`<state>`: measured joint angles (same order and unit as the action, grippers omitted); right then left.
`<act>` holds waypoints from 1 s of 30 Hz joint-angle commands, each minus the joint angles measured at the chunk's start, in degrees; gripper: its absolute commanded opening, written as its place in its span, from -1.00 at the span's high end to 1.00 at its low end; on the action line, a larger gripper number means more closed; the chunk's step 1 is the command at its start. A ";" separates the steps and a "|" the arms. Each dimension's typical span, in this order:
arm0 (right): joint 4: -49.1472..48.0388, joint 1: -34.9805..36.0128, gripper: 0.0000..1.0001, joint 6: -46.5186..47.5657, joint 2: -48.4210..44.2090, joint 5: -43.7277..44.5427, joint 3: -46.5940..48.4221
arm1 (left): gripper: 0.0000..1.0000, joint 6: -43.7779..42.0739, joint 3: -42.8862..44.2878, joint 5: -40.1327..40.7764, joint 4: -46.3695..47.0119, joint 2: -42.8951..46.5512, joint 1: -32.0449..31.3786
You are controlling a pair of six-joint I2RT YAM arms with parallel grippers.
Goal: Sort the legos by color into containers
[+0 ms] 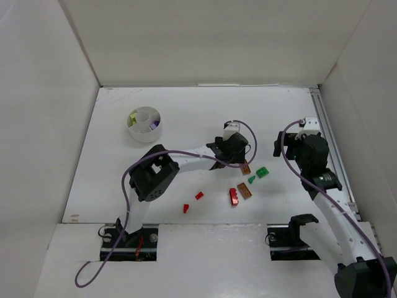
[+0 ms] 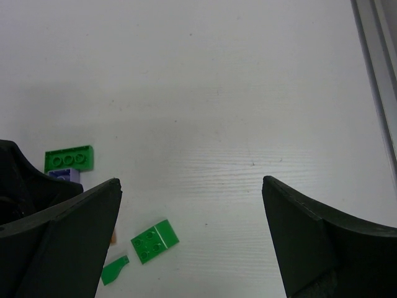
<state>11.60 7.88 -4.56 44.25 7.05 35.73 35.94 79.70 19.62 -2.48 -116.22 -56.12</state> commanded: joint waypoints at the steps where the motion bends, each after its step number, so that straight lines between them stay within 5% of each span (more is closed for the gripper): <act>1: -0.43 -0.93 -0.99 -0.10 0.05 -0.46 0.57 | -0.27 2.03 2.21 2.10 -1.21 -0.58 0.74; 19: -0.43 -0.94 -0.99 0.43 0.66 -1.51 -0.48 | 0.23 3.34 1.69 -0.98 0.55 -2.78 2.42; 30: -0.96 -0.94 -0.99 0.95 0.14 -2.04 -0.48 | 0.46 3.34 -7.18 0.33 0.46 12.67 8.82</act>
<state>12.10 7.46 -4.27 45.08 5.72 34.92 38.89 74.48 18.39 -2.81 -112.71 -51.57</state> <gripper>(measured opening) 0.994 0.344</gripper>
